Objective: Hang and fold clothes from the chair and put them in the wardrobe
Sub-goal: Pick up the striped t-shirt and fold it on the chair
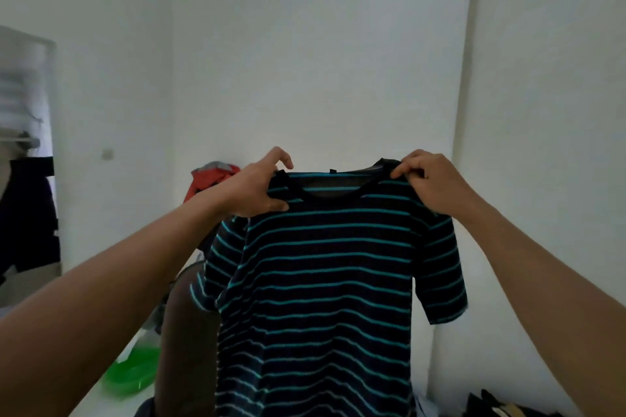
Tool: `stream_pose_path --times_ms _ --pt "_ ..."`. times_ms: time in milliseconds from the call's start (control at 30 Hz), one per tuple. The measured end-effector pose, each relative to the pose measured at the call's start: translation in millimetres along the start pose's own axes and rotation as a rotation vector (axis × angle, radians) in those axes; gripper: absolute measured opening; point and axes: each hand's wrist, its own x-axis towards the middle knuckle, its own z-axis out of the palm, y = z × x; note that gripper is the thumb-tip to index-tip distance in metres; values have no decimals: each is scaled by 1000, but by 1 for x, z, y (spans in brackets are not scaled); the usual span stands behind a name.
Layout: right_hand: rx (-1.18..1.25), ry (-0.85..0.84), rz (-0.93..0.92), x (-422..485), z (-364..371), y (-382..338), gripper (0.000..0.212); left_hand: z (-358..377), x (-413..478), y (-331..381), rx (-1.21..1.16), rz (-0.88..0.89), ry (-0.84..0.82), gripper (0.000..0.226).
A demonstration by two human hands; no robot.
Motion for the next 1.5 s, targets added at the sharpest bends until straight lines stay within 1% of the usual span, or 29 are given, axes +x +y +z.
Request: stream_pose_path --times_ms 100,200,300,467,533,600,667,733,833,900,967,1067,1167,1300,1333,1433,1500 --pt "-35 39 1 -4 -28 -6 38 -10 15 16 -37 62 25 57" --pt "-82 87 7 -9 -52 -12 36 -18 31 22 -48 108 47 45" --pt "-119 137 33 -14 -71 -18 32 -20 46 22 -11 162 129 36" --pt "-163 188 75 -21 -90 -36 33 -23 62 24 -70 297 167 32" --pt "-169 199 86 -25 -95 -46 35 -25 67 24 -124 334 176 36" --pt "-211 195 106 -28 -102 -53 38 -29 72 23 -191 352 154 36" --pt "-312 153 138 -32 -107 -59 42 -33 73 22 -245 352 80 34" --pt "-370 104 183 -39 -109 -68 43 -36 72 22 -279 365 5 30" --pt "-326 64 243 -50 -109 -83 38 -35 72 23 -385 374 -7 26" --pt "-280 18 275 -54 -108 -94 41 -33 73 23 -458 390 -26 27" --pt "-226 52 292 -58 -107 -102 40 -33 76 21 -501 407 -52 30" --pt "-267 100 276 -60 -103 -113 32 -35 76 14 -474 432 -87 30" --pt "-255 161 291 -61 -102 -117 30 -37 77 6 -408 433 -98 32" --pt "-317 148 359 -57 -106 -124 30 -44 77 0 -356 472 -38 30" --pt "-316 152 368 -56 -107 -126 28 -46 78 0 -350 474 -42 28" --pt "-379 84 394 -56 -104 -132 18 -48 80 0 -272 478 -65 22" --pt "-368 99 386 -59 -103 -131 16 -46 82 1 -269 468 -57 24"
